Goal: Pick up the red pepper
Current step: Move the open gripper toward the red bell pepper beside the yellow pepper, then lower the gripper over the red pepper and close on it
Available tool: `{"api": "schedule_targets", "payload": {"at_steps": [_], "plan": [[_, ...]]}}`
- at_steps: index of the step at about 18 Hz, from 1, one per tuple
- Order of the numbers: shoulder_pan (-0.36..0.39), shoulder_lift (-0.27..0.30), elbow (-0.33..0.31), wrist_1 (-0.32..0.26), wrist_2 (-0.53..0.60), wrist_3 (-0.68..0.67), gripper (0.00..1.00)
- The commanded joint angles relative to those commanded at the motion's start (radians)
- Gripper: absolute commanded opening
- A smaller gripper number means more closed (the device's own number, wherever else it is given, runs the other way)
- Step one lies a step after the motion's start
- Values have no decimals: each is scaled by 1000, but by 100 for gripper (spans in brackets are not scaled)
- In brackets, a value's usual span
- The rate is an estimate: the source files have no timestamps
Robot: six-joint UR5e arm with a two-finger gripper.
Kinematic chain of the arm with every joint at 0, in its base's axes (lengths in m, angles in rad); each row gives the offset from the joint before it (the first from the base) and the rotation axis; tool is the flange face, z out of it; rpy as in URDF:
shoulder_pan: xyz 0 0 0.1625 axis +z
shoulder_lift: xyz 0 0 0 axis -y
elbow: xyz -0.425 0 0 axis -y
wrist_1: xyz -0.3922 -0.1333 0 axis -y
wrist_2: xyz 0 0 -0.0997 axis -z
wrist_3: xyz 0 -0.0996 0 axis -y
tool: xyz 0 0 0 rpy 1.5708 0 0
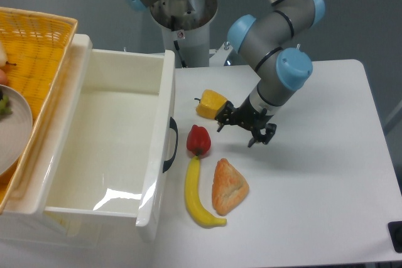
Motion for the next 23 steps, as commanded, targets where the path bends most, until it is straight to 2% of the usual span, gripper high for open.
{"api": "schedule_targets", "payload": {"at_steps": [3, 7, 23], "plan": [[8, 3, -6, -8, -51, -28, 100], [-3, 5, -6, -28, -54, -43, 100], [-61, -26, 3, -29, -52, -83, 100]]}}
